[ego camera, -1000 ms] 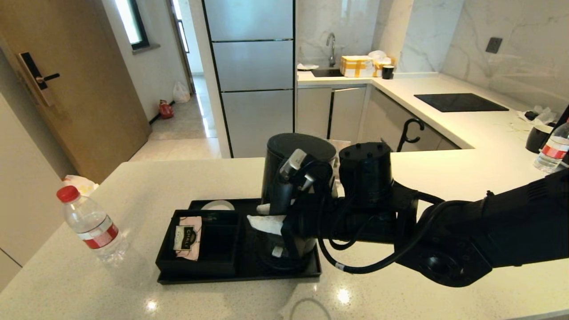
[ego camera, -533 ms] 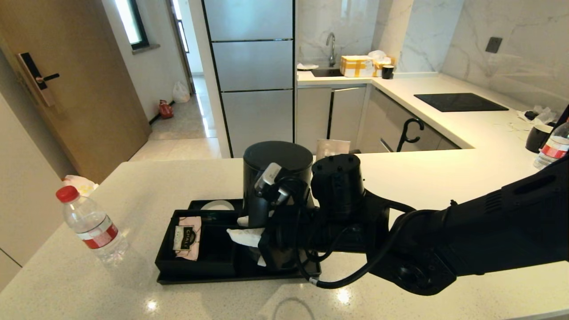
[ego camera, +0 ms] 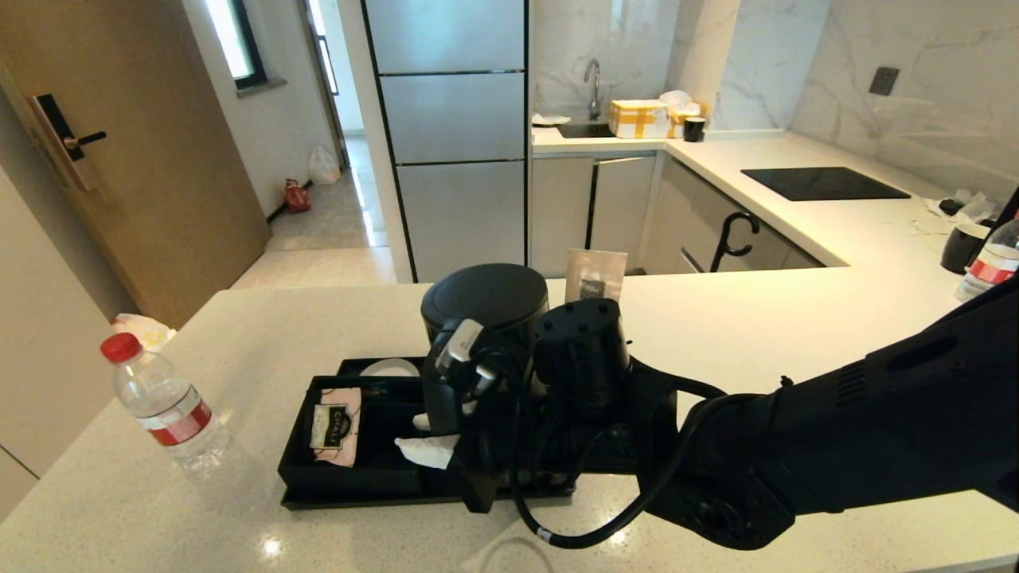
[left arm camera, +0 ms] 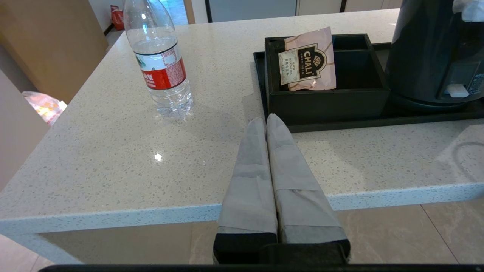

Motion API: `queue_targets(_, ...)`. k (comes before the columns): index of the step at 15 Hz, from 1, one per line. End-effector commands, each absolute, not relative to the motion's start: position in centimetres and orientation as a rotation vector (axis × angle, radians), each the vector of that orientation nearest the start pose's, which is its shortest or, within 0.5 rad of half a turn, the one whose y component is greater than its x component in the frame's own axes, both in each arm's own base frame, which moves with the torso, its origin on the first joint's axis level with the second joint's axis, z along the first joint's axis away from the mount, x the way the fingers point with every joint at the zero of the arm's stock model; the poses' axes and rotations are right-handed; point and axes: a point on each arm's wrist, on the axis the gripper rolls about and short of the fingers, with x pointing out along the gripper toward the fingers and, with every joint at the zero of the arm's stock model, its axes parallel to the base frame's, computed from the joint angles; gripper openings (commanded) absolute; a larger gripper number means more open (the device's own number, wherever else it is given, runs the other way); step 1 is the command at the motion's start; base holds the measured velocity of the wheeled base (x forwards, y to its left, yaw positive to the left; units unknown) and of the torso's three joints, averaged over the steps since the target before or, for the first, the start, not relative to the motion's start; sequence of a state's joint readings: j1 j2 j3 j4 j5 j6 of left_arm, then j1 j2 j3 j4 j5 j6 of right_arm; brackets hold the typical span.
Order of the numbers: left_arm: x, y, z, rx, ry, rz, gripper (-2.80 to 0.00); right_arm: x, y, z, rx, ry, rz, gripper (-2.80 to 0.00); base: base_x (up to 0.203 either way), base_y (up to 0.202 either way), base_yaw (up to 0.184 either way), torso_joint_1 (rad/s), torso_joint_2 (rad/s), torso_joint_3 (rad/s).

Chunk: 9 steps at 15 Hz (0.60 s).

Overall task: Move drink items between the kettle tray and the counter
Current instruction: Return the kettle to its original position

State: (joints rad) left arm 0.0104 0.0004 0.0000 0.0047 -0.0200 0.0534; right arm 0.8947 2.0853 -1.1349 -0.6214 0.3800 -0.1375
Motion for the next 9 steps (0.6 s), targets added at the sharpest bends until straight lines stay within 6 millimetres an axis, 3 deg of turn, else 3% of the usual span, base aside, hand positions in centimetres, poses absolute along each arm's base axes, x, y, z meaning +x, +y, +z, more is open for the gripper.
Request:
queue_targets(1, -2.28, -0.07, 7.50, 0.054, 0.004, -0.009, -2.80, 24.68, 32.18, 12.94, -0.208, 0.257, 1.288, -2.80, 0.000, 0.000, 0.000, 0.000, 0.00, 0.000)
queue_targets(9, -2.28, -0.07, 7.50, 0.054, 0.004, -0.009, -2.80, 24.18, 31.34, 12.40, -0.245, 0.260, 1.345, -2.80, 0.000, 0.000, 0.000, 0.000, 0.00, 0.000)
